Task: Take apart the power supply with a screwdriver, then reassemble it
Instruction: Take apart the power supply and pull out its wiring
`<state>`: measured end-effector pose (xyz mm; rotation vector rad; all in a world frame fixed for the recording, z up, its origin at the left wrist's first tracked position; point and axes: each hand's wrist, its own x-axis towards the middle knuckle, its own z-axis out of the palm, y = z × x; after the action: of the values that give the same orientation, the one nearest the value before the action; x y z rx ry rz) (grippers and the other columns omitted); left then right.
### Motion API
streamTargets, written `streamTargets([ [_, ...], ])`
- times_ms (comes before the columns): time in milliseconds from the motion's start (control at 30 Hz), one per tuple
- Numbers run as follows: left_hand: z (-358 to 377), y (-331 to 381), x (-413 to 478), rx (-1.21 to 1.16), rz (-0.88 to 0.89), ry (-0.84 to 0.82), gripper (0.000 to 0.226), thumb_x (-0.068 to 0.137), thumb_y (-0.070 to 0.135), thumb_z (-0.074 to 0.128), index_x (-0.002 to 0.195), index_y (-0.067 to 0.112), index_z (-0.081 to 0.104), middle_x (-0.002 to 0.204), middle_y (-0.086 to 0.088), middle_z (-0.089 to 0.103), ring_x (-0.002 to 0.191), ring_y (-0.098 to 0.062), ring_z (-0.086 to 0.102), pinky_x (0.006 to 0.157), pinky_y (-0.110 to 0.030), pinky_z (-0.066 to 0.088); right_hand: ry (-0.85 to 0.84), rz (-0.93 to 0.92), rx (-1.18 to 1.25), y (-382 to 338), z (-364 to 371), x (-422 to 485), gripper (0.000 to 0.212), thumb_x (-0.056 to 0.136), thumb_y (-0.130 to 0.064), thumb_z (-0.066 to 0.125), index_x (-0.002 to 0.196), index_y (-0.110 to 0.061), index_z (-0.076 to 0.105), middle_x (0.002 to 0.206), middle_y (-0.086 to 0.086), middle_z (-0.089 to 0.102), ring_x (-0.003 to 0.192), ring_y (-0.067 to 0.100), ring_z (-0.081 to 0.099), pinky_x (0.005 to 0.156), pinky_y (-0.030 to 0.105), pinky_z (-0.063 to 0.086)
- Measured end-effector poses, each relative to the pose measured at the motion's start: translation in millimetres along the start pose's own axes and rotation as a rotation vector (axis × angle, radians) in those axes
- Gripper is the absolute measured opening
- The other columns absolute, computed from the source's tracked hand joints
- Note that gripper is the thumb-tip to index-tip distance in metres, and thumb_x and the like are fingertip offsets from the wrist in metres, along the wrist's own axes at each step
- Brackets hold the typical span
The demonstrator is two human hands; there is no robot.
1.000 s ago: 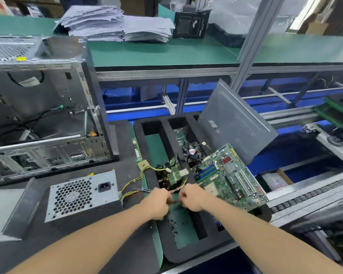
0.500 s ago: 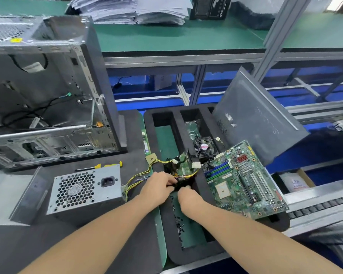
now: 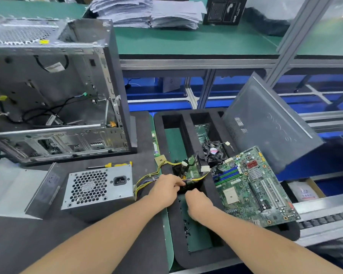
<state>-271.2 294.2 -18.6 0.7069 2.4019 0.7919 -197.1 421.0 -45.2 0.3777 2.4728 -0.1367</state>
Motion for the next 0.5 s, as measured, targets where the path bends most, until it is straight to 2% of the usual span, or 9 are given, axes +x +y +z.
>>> streamTargets([
  [67, -3, 9, -7, 0.048, 0.003, -0.032, 0.040, 0.103, 0.004, 0.047, 0.130, 0.023, 0.071, 0.132, -0.002, 0.070, 0.120, -0.022, 0.066, 0.104, -0.038, 0.053, -0.090, 0.005, 0.023, 2, -19, -10, 0.025, 0.102, -0.014, 0.056, 0.123, -0.003, 0.061, 0.123, 0.016, 0.066, 0.106, 0.035, 0.070, 0.075, 0.038, 0.052],
  [133, -12, 22, -14, 0.015, 0.034, -0.061, 0.046, 0.101, -0.002, 0.040, 0.132, 0.019, 0.067, 0.131, -0.007, 0.070, 0.117, -0.022, 0.066, 0.099, -0.035, 0.054, -0.232, -0.009, 0.049, 6, -42, -19, 0.022, 0.104, -0.015, 0.047, 0.106, 0.001, 0.062, 0.108, 0.020, 0.074, 0.075, 0.030, 0.072, 0.062, 0.035, 0.057],
  [167, -19, 30, -19, -0.025, 0.058, -0.064, 0.047, 0.100, -0.004, 0.038, 0.133, 0.016, 0.065, 0.130, -0.009, 0.071, 0.114, -0.020, 0.067, 0.096, -0.030, 0.053, -0.310, -0.018, 0.083, 7, -55, -23, 0.026, 0.106, -0.014, 0.042, 0.100, 0.003, 0.060, 0.098, 0.020, 0.075, 0.060, 0.026, 0.068, 0.056, 0.033, 0.056],
  [267, -57, 52, -33, -0.166, 0.129, -0.022, 0.047, 0.101, -0.004, 0.036, 0.133, 0.016, 0.063, 0.125, -0.005, 0.072, 0.097, -0.013, 0.067, 0.091, -0.025, 0.055, -0.388, -0.081, 0.202, 6, -96, -36, 0.028, 0.110, -0.015, 0.027, 0.099, -0.002, 0.050, 0.072, 0.010, 0.065, 0.044, 0.018, 0.058, 0.047, 0.029, 0.048],
  [333, -93, 57, -44, -0.234, 0.159, 0.046, 0.043, 0.104, 0.000, 0.038, 0.128, 0.023, 0.065, 0.115, 0.005, 0.074, 0.088, -0.007, 0.068, 0.085, -0.026, 0.058, -0.303, -0.160, 0.221, -2, -119, -43, 0.023, 0.106, -0.010, 0.026, 0.098, -0.006, 0.047, 0.066, 0.009, 0.057, 0.043, 0.020, 0.053, 0.043, 0.027, 0.043],
  [400, -133, 52, -58, -0.242, 0.173, 0.121, 0.038, 0.105, 0.006, 0.042, 0.119, 0.029, 0.069, 0.105, 0.012, 0.077, 0.089, -0.004, 0.072, 0.084, -0.028, 0.060, -0.187, -0.280, 0.195, -18, -137, -46, 0.022, 0.101, -0.002, 0.028, 0.087, -0.007, 0.045, 0.068, 0.016, 0.057, 0.047, 0.026, 0.054, 0.043, 0.026, 0.041],
  [467, -171, 36, -73, -0.197, 0.158, 0.188, 0.034, 0.106, 0.009, 0.047, 0.112, 0.031, 0.072, 0.099, 0.014, 0.078, 0.089, -0.003, 0.073, 0.087, -0.030, 0.060, -0.088, -0.388, 0.200, -37, -150, -46, 0.023, 0.102, 0.000, 0.030, 0.090, -0.004, 0.049, 0.081, 0.024, 0.061, 0.061, 0.031, 0.061, 0.051, 0.032, 0.047],
  [500, -187, 25, -81, -0.179, 0.131, 0.216, 0.032, 0.105, 0.010, 0.049, 0.109, 0.032, 0.073, 0.098, 0.015, 0.078, 0.090, -0.003, 0.073, 0.089, -0.032, 0.060, -0.041, -0.423, 0.239, -47, -155, -46, 0.024, 0.105, -0.003, 0.031, 0.096, -0.005, 0.053, 0.088, 0.022, 0.062, 0.072, 0.031, 0.062, 0.057, 0.033, 0.049],
])
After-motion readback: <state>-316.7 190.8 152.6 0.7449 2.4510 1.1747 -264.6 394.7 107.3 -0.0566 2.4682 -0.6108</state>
